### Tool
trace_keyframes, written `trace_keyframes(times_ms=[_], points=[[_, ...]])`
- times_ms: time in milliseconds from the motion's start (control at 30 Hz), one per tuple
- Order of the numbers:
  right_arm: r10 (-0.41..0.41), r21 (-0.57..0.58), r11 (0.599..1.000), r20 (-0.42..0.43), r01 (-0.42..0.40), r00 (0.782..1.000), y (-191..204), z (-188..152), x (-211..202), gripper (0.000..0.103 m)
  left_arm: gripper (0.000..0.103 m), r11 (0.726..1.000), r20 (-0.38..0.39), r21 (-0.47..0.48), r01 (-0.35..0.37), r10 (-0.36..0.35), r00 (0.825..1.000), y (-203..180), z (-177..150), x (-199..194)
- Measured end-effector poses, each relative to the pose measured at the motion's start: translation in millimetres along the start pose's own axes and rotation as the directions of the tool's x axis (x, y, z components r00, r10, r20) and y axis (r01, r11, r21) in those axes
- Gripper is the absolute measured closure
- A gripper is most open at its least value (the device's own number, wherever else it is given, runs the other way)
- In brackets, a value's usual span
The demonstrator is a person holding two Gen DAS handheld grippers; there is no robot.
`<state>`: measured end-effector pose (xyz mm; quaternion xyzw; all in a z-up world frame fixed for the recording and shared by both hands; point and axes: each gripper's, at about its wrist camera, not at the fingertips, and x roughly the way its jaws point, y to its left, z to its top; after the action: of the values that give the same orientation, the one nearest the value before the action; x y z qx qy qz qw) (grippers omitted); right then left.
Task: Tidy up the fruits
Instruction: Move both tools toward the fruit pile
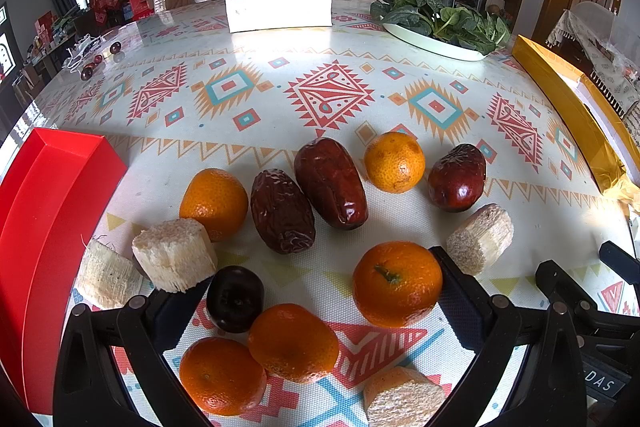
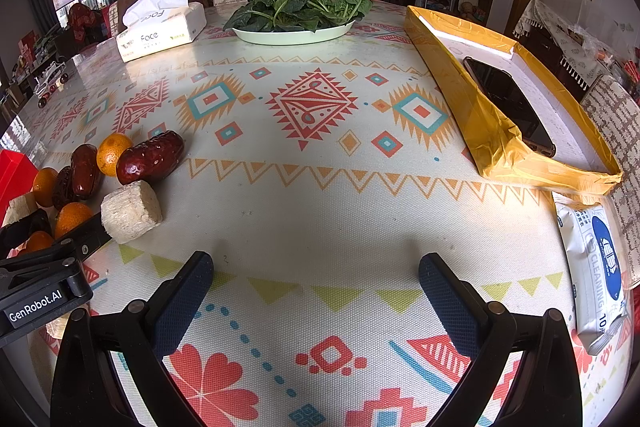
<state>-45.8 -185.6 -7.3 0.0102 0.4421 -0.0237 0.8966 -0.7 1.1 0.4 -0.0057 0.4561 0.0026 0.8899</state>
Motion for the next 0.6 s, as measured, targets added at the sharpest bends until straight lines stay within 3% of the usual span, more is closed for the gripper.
trace_keyframes(times_ms=[433, 600], points=[[0.006, 0.005, 1.000, -0.002, -0.006, 1.000, -0.9, -0.2, -0.1, 0.000, 0.000, 0.999, -0.024, 0.030, 0.023, -0.022, 0.999, -0.9, -6.4, -4.5], [-0.006, 0.025, 1.000, -0.056, 0.007, 0.998, -3.1, -0.6, -4.0, 0.000, 0.000, 0.996, -0.045, 0.075, 0.054, -0.051, 0.998, -1.5, -12.2, -8.9]])
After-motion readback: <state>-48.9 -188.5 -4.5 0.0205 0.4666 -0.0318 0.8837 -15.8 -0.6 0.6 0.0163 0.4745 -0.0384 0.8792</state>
